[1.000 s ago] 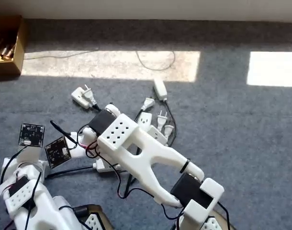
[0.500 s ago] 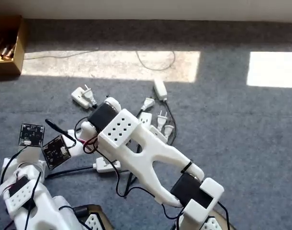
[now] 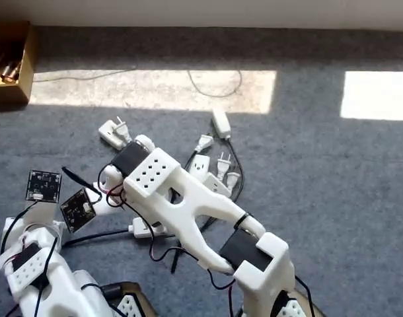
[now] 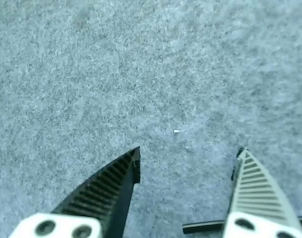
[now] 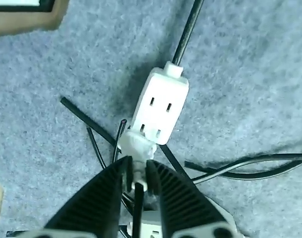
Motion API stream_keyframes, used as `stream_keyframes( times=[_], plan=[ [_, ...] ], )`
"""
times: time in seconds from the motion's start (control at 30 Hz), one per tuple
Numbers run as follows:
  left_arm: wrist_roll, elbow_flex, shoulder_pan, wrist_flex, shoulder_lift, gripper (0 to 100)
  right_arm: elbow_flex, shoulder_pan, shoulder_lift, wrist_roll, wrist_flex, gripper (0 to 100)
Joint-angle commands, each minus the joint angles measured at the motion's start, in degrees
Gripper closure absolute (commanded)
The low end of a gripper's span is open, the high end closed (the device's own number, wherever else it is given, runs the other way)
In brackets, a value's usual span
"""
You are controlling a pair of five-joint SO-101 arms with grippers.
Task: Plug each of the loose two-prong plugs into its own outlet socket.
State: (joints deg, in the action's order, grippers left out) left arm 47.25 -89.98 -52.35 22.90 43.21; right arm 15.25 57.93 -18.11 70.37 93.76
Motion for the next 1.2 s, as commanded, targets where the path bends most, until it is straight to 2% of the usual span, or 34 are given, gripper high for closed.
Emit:
stream_keyframes(
  times=[0.0, 0.7, 1.17],
  plan=[
    [1.1, -3.5, 0.2, 0.4, -0.4, 69, 2.6, -1.5, 0.6, 0.7, -1.7, 99.2],
    [1.1, -3.5, 0.2, 0.4, -0.4, 69, 2.2, -2.9, 0.5, 0.3, -5.1, 99.2],
    [1.1, -3.5, 0.2, 0.4, -0.4, 69, 2.0, -1.4, 0.8, -1.3, -3.4, 99.2]
  ],
)
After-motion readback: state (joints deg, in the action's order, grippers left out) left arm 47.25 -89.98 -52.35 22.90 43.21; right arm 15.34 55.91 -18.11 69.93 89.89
